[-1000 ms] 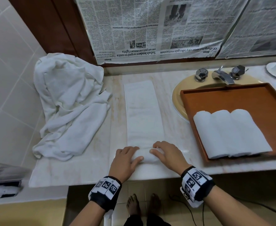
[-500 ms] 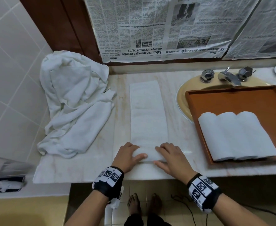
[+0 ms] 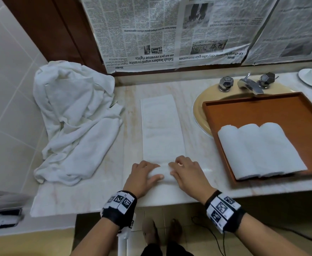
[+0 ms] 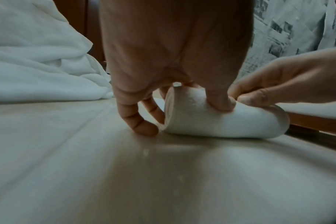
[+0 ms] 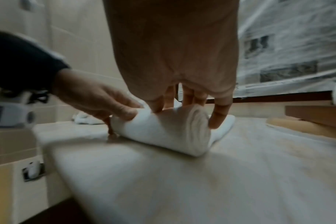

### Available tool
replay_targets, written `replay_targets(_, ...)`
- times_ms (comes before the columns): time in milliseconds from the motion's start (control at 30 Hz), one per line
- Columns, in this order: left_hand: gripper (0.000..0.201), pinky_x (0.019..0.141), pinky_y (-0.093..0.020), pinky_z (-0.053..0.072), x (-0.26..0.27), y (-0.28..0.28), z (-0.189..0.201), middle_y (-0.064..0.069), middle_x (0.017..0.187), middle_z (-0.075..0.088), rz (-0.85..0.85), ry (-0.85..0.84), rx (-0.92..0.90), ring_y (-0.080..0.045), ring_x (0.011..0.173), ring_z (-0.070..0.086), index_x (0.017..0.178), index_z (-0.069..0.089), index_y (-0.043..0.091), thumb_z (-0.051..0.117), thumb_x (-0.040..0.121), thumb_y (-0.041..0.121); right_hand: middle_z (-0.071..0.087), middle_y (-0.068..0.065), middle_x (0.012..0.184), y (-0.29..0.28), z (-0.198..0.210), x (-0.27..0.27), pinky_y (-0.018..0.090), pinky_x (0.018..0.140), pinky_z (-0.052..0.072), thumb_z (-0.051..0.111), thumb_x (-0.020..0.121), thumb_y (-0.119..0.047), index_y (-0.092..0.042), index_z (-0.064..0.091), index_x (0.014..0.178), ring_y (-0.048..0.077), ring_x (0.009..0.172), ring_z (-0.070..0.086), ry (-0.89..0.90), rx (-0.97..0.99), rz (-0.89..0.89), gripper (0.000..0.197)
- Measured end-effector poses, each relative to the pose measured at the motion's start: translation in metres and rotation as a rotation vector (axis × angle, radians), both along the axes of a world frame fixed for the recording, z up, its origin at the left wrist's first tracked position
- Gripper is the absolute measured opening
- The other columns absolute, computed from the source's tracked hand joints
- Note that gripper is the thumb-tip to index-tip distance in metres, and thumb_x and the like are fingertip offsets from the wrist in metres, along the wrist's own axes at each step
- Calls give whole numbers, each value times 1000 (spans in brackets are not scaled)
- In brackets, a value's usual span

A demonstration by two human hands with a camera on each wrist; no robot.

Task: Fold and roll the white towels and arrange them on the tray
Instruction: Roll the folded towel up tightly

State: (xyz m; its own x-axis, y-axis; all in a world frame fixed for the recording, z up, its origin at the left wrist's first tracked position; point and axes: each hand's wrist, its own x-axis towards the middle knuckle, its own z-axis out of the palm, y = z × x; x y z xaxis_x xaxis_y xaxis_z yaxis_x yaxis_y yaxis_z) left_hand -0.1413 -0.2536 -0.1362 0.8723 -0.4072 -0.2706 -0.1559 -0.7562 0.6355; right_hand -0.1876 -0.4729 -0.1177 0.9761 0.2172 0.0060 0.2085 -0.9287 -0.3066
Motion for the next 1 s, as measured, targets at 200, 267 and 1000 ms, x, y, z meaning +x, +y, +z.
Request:
replay_targets(200, 81, 102, -29, 27, -1, -9, 8, 4, 130, 35, 102, 67, -16, -22, 115, 32, 131, 60, 32, 38, 70, 80, 58, 1, 113, 0, -2, -1, 39, 81, 47, 75, 75, -34, -19, 61, 123, 24, 100, 60, 42, -17, 83, 52)
replay_targets(267, 75, 104, -30, 28, -7, -9, 6, 6, 135, 31, 122, -12, -34, -17, 115, 27, 138, 53, 35, 42, 76, 77, 55, 1, 124, -3, 1, 8, 39, 92, 42, 66, 88, -32, -20, 57, 133, 22, 114, 53, 132, 59, 58, 47)
replay_targets(1000, 74, 92, -32, 42, 2, 5, 8, 15, 134, 35, -22, -96, 40, -14, 114, 34, 139, 47, 44, 45, 76, 83, 56, -4, 128, -2, 6, 20, 39, 101, 36, 58, 96, -40, -29, 54, 137, 18, 120, 47, 238, 207, -48, 42)
